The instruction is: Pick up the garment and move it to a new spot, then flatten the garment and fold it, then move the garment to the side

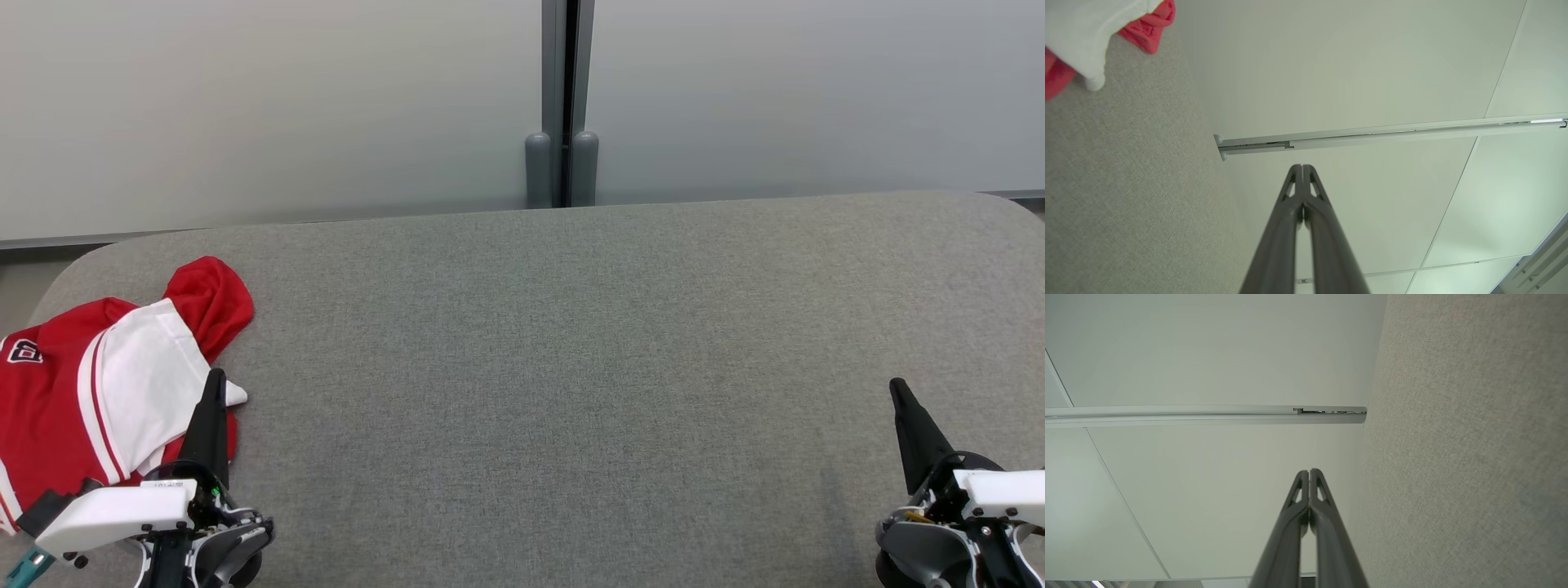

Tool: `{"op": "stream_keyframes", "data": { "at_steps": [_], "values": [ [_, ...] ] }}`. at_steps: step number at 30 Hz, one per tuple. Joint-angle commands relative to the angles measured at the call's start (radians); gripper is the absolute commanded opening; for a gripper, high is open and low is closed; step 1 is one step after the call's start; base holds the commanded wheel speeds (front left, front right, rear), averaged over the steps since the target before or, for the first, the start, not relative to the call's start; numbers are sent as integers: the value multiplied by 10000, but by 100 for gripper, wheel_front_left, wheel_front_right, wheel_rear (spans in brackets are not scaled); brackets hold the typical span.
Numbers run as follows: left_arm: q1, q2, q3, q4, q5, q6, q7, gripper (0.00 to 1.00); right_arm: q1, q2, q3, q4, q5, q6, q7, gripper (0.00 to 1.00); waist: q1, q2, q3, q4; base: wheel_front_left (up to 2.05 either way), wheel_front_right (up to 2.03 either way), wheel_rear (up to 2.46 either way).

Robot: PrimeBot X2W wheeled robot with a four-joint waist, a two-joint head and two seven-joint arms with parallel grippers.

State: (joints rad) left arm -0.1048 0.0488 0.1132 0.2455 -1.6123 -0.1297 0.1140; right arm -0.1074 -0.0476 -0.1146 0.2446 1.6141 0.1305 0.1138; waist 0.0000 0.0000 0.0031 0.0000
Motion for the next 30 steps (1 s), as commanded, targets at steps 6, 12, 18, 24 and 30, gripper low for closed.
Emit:
{"op": "stream_keyframes", "data": {
  "at_steps": [6,12,18,24,30],
  "values": [
    [-113,29,29,1,-6,-36,23,0,-45,-45,0,20,-34,5,16,0,0,0,0,0,0,0,0],
    [-113,29,29,1,-6,-36,23,0,-45,-45,0,20,-34,5,16,0,0,0,0,0,0,0,0],
    [-113,29,29,1,-6,-36,23,0,-45,-45,0,20,-34,5,16,0,0,0,0,0,0,0,0],
    [-113,29,29,1,-6,-36,23,0,-45,-45,0,20,-34,5,16,0,0,0,0,0,0,0,0],
    [-113,29,29,1,-6,-36,23,0,-45,-45,0,20,-34,5,16,0,0,0,0,0,0,0,0]
  ]
}}
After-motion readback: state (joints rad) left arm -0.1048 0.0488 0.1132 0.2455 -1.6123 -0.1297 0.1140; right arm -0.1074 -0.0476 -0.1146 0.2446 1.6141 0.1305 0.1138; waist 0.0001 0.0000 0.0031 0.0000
